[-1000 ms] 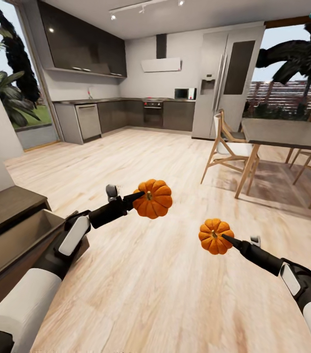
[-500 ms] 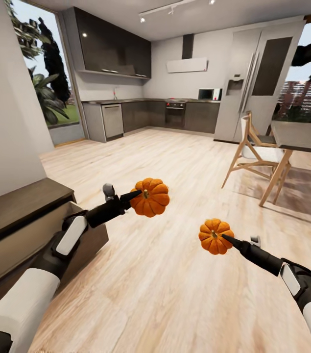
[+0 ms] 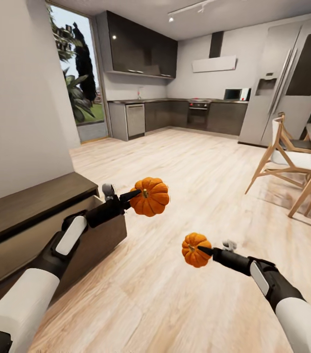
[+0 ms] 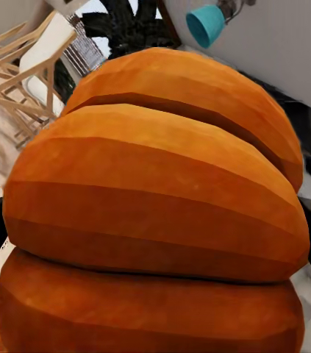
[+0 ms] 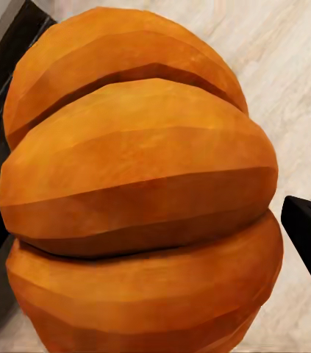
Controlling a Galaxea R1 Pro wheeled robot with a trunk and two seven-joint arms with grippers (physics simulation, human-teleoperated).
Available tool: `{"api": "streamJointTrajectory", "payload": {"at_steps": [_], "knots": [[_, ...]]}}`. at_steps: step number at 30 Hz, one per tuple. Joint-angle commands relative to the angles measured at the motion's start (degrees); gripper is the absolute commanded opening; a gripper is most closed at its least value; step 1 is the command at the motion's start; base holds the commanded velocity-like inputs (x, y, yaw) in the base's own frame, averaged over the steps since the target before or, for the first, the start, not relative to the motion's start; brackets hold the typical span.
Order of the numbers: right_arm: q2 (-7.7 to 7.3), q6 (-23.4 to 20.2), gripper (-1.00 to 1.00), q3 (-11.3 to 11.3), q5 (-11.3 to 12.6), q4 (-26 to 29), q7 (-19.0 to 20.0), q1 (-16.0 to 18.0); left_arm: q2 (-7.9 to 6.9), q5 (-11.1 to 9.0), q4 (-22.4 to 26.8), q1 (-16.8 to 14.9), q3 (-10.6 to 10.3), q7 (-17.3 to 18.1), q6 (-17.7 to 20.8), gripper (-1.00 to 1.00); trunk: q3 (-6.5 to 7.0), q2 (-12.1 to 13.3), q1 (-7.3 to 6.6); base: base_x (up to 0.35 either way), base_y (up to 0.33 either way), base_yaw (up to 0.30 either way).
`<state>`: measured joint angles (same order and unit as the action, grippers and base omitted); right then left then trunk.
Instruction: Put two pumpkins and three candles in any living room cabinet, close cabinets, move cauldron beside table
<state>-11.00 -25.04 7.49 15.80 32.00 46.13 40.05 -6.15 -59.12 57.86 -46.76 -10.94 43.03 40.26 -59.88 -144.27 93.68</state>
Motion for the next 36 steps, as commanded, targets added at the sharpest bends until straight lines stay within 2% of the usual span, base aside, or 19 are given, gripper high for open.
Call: {"api": "streamJointTrajectory", "payload": {"at_steps": [1, 5, 9, 13, 16, 25, 30, 36], "knots": [[0.06, 0.04, -1.0, -0.82, 0.21, 0.29, -0.42, 0.03, -0.02, -0.41, 0.05, 0.0, 0.04, 0.04, 0.17, -1.0, -0.02, -0.01, -0.01, 0.0, 0.0, 0.287], [0.18, -0.01, -1.0, -2.34, 0.12, 0.7, -0.87, 0.03, -0.06, -0.4, 0.06, 0.0, 0.04, 0.04, 0.17, -1.0, -0.14, -0.01, -0.01, 0.0, 0.0, 0.286], [0.19, 0.01, -1.0, -2.46, 0.15, 0.77, -0.93, 0.03, -0.27, -0.38, 0.06, 0.0, 0.37, 0.04, 0.17, -1.0, -0.27, -0.01, -0.01, 0.0, 0.0, 0.286], [0.19, 0.06, -1.0, -2.47, 0.24, 0.78, -0.9, 0.03, -1.35, -0.42, 0.07, 0.0, 0.84, 0.04, 0.17, -1.0, -0.39, -0.01, -0.01, 0.0, -0.066, 0.285], [0.19, 0.08, -1.0, -2.48, 0.25, 0.78, -0.94, 0.03, -1.61, -0.41, 0.06, 0.0, 1.04, 0.04, 0.17, -1.0, -0.48, -0.01, -0.01, 0.0, -0.152, 0.285], [0.19, 0.08, -1.0, -2.48, 0.24, 0.78, -0.96, 0.03, -1.73, -0.45, 0.06, 0.0, 1.1, 0.22, 0.17, -1.0, -0.77, -0.01, -0.01, 0.002, -0.206, 0.285], [0.19, 0.08, -1.0, -2.48, 0.21, 0.78, -0.96, 0.03, -1.79, -0.31, -0.03, 0.0, 1.11, 2.72, 0.17, -1.0, -0.92, -0.01, -0.01, 0.079, -0.279, 0.285], [0.19, 0.08, -1.0, -2.43, 0.23, 0.78, -0.96, 0.03, -1.8, -0.33, -1.19, 0.0, 1.79, 3.01, 0.17, -1.0, -1.09, -0.01, -0.01, 0.101, -0.283, 0.285]]}}
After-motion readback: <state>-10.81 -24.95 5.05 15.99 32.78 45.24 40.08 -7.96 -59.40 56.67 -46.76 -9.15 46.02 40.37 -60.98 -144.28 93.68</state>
